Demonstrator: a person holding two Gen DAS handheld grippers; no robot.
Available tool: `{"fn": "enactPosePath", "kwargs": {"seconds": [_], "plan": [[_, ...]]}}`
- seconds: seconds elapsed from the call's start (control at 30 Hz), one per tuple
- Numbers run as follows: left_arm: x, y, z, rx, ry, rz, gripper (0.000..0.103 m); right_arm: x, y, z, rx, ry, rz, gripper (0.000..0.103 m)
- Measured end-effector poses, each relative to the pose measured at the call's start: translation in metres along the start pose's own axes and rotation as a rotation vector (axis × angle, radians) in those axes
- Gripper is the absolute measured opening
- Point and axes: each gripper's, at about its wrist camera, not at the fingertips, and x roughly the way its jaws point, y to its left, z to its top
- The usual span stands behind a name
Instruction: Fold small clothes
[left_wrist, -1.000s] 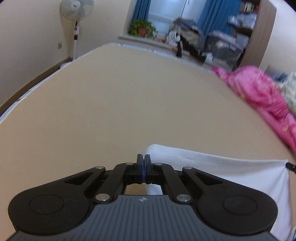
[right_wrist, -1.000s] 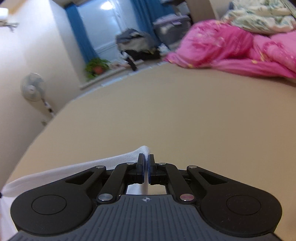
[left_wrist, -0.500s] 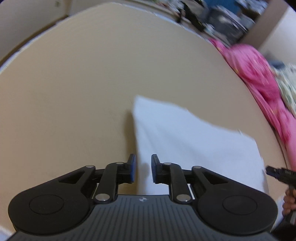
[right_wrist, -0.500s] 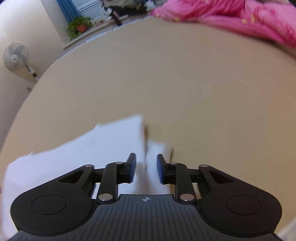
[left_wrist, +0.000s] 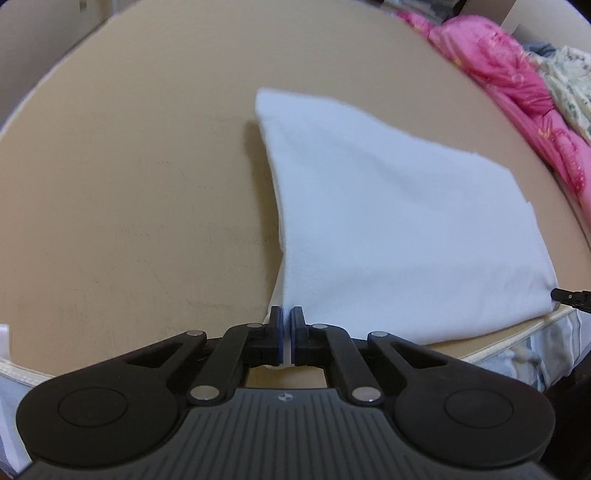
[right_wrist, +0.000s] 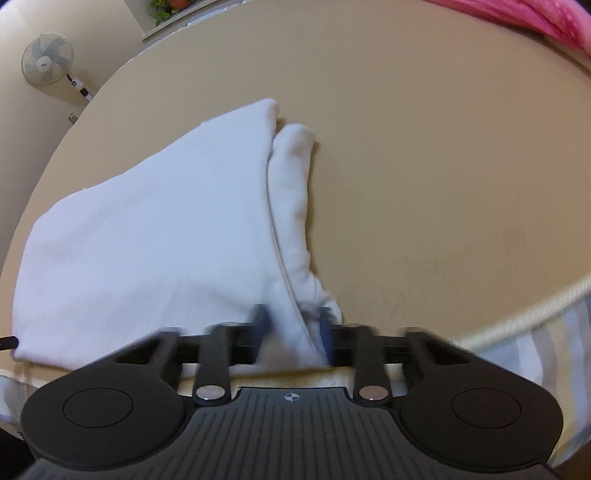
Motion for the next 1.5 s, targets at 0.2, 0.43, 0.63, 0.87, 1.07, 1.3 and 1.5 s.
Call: {"fn": "enactPosePath", "kwargs": {"seconds": [0.2, 0.43, 0.63, 0.87, 1.07, 1.3, 1.5], "plan": [[0.008, -0.001, -0.011, -0.023, 0.040, 0.043, 0.004, -0.022, -0.010, -0.011, 0.092, -0.081, 0.009, 0.003], [-0.017, -0.004, -0.005, -0.027, -0.138, 0.025, 0.015, -0.026, 0.011, -0.015, -0.020, -0.138, -0.137, 0.011], [0.018, -0.025, -0.005, 0.063, 0.022, 0.024, 0.014, -0.022, 0.025, -0.016, -0.066, -0.164, -0.003, 0.012], [0.015, -0.015, -0.006, 0.022, 0.027, 0.004, 0.023, -0.006, 0.029, -0.014, -0.089, -0.094, -0.067, 0.015], [0.016, -0.018, -0.004, 0.008, 0.026, 0.019, 0.024, -0.007, 0.022, -0.017, -0.093, -0.050, -0.166, 0.020], [-0.007, -0.009, -0.009, -0.003, -0.029, 0.047, 0.026, -0.086, 0.045, 0.003, -0.189, -0.307, -0.084, 0.037], [-0.009, -0.014, -0.012, -0.003, -0.043, 0.098, 0.026, -0.092, 0.042, -0.002, -0.191, -0.399, -0.070, 0.048]]}}
